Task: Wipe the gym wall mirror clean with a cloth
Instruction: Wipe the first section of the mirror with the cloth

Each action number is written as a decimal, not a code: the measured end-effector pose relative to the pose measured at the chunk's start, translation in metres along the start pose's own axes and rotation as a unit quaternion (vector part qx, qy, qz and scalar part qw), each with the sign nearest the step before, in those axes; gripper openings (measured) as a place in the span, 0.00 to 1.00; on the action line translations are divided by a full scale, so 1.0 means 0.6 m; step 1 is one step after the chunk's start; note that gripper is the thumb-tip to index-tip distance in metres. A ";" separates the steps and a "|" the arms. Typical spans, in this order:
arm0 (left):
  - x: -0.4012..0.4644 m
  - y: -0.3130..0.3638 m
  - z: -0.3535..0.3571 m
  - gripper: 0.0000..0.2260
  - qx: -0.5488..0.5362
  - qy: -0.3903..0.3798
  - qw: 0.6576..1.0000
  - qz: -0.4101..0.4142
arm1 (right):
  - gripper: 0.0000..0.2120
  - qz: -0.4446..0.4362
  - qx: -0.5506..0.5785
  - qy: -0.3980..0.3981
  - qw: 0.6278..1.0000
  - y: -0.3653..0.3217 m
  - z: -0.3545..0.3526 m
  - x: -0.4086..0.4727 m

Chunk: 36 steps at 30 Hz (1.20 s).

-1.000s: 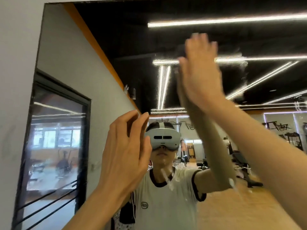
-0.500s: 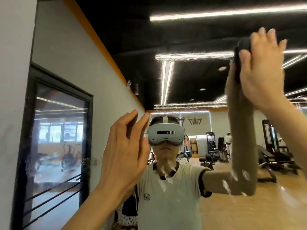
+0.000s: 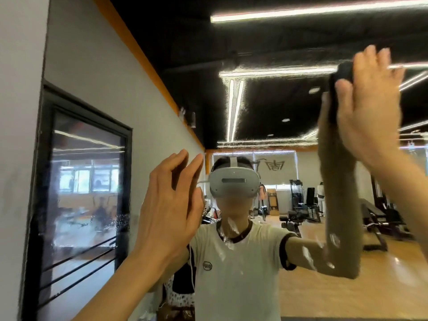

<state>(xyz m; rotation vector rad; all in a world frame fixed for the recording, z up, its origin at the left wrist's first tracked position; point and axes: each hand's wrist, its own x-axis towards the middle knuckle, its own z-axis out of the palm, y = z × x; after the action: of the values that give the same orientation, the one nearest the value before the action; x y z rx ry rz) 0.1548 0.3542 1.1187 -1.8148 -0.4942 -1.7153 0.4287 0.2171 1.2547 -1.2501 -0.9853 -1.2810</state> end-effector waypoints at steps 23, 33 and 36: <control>0.009 0.110 0.038 0.23 -0.066 -0.010 0.998 -0.020 | 0.24 -0.253 -0.026 -0.049 0.966 -0.098 0.030 -0.118; 0.004 0.113 0.046 0.25 -0.042 -0.011 0.999 -0.033 | 0.23 -0.101 0.027 -0.037 0.994 -0.054 -0.006 -0.114; 0.003 0.123 0.048 0.26 -0.055 0.000 0.998 -0.044 | 0.24 -0.286 -0.018 -0.074 0.955 -0.082 0.020 -0.124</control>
<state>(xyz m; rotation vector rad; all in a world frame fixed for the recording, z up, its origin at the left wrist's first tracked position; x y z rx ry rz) 0.2239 0.3161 1.1088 -1.8959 -0.4951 -1.8331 0.3752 0.2442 1.1877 -1.1392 -1.5111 -1.6643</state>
